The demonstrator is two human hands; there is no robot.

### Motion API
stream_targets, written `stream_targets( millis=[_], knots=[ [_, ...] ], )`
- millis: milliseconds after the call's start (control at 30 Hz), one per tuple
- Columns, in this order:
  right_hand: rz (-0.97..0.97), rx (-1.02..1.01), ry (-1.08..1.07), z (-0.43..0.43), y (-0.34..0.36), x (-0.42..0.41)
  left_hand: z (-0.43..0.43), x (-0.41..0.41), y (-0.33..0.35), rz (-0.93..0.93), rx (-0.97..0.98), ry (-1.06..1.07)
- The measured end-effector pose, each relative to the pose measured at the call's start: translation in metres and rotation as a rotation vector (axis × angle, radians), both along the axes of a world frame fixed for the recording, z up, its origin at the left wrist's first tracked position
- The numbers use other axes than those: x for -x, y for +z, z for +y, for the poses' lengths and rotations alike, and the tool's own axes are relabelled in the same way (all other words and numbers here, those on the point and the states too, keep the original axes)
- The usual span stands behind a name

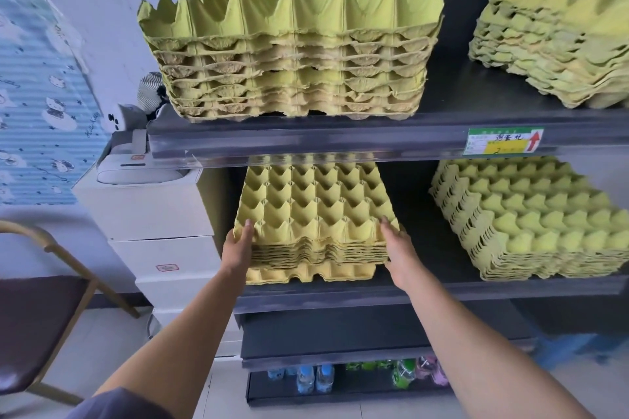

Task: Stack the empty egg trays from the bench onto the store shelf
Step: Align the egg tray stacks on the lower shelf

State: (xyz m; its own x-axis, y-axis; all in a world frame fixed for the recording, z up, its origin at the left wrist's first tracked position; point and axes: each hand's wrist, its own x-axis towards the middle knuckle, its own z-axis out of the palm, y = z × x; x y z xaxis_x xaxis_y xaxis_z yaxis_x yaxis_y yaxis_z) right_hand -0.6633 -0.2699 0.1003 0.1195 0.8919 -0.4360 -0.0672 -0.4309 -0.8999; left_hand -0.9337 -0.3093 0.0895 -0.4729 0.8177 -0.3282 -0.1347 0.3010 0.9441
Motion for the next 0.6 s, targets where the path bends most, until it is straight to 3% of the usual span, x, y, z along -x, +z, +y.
stream_targets(
  millis=[267, 400, 600],
  knots=[
    [0.058, -0.02, 0.003, 0.001, -0.007, -0.001, -0.002, 0.003, -0.007, -0.148, 0.02, -0.112],
    [0.043, -0.097, -0.117, 0.005, -0.008, 0.004, -0.007, 0.0, -0.009, -0.184, 0.087, -0.033],
    [0.0, -0.171, -0.077, 0.008, -0.006, 0.004, -0.012, 0.0, -0.016, -0.151, -0.014, -0.016]
  ],
)
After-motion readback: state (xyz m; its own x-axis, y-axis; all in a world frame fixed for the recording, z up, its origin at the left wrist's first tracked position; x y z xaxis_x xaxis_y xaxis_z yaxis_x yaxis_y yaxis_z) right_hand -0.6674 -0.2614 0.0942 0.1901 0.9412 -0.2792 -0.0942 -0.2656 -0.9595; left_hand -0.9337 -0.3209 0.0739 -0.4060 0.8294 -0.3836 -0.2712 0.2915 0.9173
